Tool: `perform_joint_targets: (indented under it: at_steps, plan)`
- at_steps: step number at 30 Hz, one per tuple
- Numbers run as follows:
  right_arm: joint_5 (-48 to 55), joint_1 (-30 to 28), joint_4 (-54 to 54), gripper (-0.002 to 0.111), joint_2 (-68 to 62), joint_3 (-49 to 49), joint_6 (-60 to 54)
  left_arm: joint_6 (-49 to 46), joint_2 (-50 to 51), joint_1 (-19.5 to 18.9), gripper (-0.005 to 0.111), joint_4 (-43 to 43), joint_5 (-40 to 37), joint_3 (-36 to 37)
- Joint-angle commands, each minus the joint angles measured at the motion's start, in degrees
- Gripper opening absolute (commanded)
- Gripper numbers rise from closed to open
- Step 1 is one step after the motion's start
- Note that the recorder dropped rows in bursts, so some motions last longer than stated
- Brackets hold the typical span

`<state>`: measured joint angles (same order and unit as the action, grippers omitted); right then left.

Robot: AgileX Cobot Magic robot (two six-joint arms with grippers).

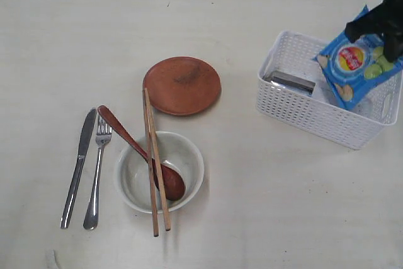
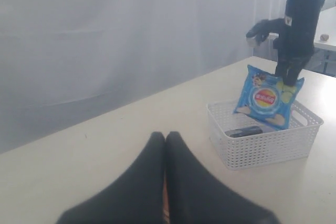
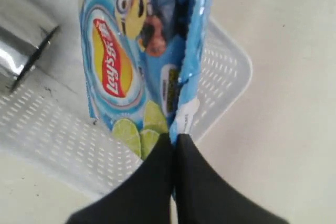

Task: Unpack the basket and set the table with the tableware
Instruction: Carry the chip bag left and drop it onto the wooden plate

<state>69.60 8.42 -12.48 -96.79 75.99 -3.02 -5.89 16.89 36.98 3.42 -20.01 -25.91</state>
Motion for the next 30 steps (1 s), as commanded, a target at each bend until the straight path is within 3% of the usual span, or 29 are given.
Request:
perform_joint_targets:
  at_steps: [1, 6, 11, 18, 30]
  plan:
    - [0.4, -0.1, 3.9, 0.000, 4.7, 4.5, 0.2, 0.4, -0.2, -0.2, 0.000, 0.4, 0.2, 0.2]
    - [-1.9, -0.1, 20.7, 0.000, 7.6, 10.4, -5.2, 0.4, -0.2, -0.2, 0.000, 0.9, 0.2, 0.2]
    - [-5.9, 3.8, 34.9, 0.000, 6.4, 12.9, -7.8, 0.4, -0.2, -0.2, 0.000, 0.9, 0.3, 0.2]
    - [-10.7, 13.9, 35.1, 0.000, -1.5, 12.9, -6.3, 0.4, -0.2, -0.2, 0.000, 0.9, 0.3, 0.2]
    - [-13.3, 19.5, 36.6, 0.000, -17.9, 12.9, -2.6, 0.4, -0.2, -0.2, 0.000, 0.9, 0.3, 0.2]
